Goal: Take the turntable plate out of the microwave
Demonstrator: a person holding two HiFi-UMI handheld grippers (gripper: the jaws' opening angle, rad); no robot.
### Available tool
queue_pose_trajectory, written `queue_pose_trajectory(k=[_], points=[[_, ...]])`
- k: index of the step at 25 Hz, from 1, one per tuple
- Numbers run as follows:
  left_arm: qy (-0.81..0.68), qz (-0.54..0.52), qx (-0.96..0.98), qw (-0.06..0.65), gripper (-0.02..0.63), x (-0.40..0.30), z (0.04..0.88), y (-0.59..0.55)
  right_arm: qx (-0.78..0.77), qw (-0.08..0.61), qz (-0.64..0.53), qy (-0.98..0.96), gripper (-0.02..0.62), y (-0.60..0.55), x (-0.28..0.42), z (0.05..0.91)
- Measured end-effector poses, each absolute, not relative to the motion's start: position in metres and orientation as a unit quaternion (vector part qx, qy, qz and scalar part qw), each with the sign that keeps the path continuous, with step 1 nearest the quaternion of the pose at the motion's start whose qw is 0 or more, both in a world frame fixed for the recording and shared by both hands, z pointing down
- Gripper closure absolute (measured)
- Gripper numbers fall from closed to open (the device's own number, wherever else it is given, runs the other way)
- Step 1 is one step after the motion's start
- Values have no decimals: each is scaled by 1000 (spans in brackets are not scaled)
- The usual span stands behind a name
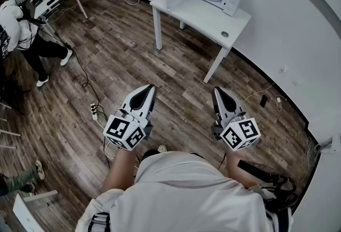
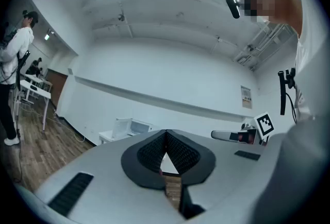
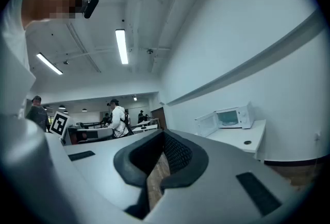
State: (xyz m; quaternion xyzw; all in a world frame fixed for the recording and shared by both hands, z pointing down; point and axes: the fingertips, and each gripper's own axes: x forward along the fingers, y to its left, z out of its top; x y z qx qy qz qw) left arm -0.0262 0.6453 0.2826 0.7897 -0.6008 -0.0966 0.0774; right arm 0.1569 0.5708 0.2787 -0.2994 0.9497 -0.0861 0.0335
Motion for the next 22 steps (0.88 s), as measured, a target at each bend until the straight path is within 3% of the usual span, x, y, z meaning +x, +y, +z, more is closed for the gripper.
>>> queue_pose_trajectory(k=[11, 22], points=[[-652, -97, 749, 69, 595, -137, 294, 676, -242, 41, -88, 965, 591, 579, 39, 288], [-664, -91, 738, 74, 595, -180, 306, 620, -225, 31, -102, 969, 592, 516, -11, 306]])
